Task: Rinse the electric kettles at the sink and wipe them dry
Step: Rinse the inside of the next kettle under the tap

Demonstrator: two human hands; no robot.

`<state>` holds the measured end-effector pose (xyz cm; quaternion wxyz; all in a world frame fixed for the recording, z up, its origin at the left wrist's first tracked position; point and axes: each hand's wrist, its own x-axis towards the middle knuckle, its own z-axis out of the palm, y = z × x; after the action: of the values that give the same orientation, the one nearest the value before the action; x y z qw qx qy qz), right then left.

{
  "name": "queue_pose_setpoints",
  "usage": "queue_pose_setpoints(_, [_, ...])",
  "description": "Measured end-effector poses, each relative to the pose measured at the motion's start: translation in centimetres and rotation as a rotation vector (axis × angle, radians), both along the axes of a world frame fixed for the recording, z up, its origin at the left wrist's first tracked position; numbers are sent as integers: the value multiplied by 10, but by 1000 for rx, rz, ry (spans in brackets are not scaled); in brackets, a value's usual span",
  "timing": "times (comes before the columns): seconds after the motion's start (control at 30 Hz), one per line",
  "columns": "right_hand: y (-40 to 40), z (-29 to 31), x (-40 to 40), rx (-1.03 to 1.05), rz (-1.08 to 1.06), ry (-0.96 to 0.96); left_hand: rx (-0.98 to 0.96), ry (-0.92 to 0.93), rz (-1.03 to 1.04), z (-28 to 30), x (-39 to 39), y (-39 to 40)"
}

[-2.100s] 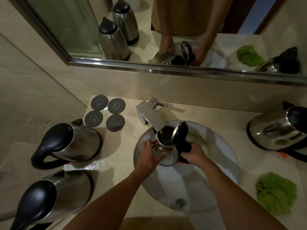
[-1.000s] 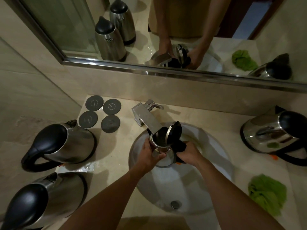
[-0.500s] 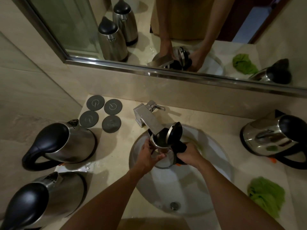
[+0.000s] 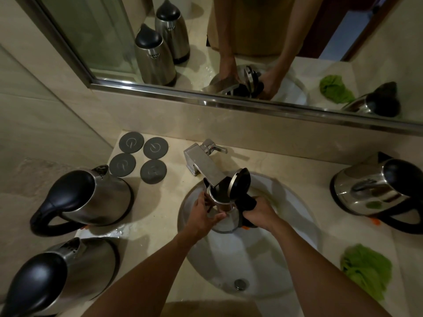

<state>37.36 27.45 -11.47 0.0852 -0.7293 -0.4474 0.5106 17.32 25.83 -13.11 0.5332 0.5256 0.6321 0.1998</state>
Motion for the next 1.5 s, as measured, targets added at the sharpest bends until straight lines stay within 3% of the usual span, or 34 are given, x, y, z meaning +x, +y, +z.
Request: queue_pose_setpoints(1.5, [-13,4,0,22,-45,-2,-32,67,-13,5,4,-5])
